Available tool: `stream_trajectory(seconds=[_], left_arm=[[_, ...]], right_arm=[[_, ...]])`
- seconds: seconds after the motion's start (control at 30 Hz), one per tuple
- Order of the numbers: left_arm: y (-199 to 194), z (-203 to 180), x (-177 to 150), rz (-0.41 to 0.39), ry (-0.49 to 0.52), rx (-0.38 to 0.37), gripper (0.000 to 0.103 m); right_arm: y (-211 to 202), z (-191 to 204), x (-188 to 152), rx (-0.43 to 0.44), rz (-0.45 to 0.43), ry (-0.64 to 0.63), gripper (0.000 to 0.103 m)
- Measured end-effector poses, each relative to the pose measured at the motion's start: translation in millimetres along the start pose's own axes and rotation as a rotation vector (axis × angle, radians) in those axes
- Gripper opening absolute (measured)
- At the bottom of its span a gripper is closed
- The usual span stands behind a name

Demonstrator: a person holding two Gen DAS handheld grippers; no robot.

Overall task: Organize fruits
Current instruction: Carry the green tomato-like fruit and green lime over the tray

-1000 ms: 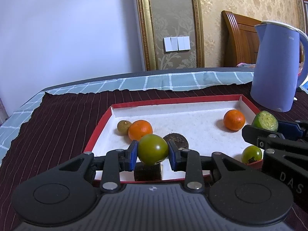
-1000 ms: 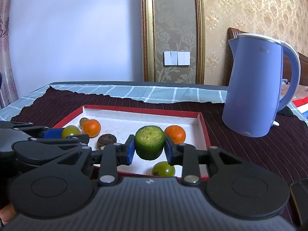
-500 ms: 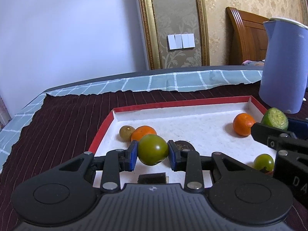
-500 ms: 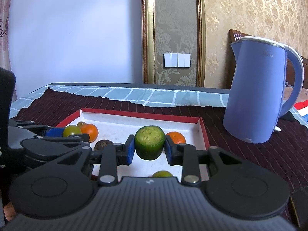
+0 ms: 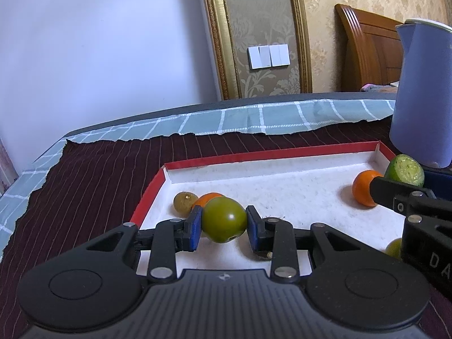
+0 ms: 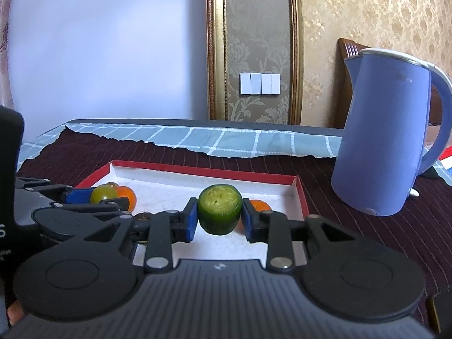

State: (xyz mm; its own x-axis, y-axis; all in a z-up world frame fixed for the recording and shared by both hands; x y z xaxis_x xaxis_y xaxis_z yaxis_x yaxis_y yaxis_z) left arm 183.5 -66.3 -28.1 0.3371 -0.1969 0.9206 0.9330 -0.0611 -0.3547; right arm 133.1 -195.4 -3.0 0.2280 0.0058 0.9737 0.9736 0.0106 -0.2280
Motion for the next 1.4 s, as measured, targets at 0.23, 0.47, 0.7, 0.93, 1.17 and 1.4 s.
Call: stream_trajectory(seconds=[0.23, 0.47, 0.7, 0.93, 1.17, 1.4], left_arm=[[11.0, 1.5, 6.0, -0.004, 0.012, 0.025, 0.032], [30.1, 7.2, 9.4, 0.001, 0.009, 0.049, 0.032], [41.2, 6.4, 8.2, 0.008, 0.014, 0.05, 0.032], [44.3, 2.0, 14.3, -0.013, 0.003, 0.034, 0.032], [48.5, -10.3, 20.6, -0.038, -0.006, 0.008, 0.032], [52.3, -23.1, 20.8, -0.057, -0.011, -0.023, 0.032]], right_arm=[[9.9, -4.0, 1.5, -0.006, 0.005, 0.005, 0.03], [27.4, -10.4, 7.3, -0.021, -0.001, 0.002, 0.03], [42.2, -14.7, 1.6, -0.031, 0.016, 0.009, 0.03], [52.2, -17.3, 2.3, -0.044, 0.026, 0.003, 0.03], [61.9, -23.0, 2.7, -0.062, 0.027, 0.02, 0.03], [67.0, -32.9, -0.5, -0.066, 0.016, 0.066, 0.03]])
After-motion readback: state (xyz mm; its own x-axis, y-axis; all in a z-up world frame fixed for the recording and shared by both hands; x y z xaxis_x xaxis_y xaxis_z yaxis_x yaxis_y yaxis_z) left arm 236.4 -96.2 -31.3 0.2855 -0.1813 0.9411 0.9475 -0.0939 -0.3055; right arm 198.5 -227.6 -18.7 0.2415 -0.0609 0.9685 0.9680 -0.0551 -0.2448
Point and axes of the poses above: each gripper's, at about its wrist camera, not at the fingertips, and y roughly the way its jaws point, z to its left, x to its top, the point moved 8 cm from there along y, roughly the way its jaws point, and after that the axes turned 11 degrees about -z, right-handed, at the moved point
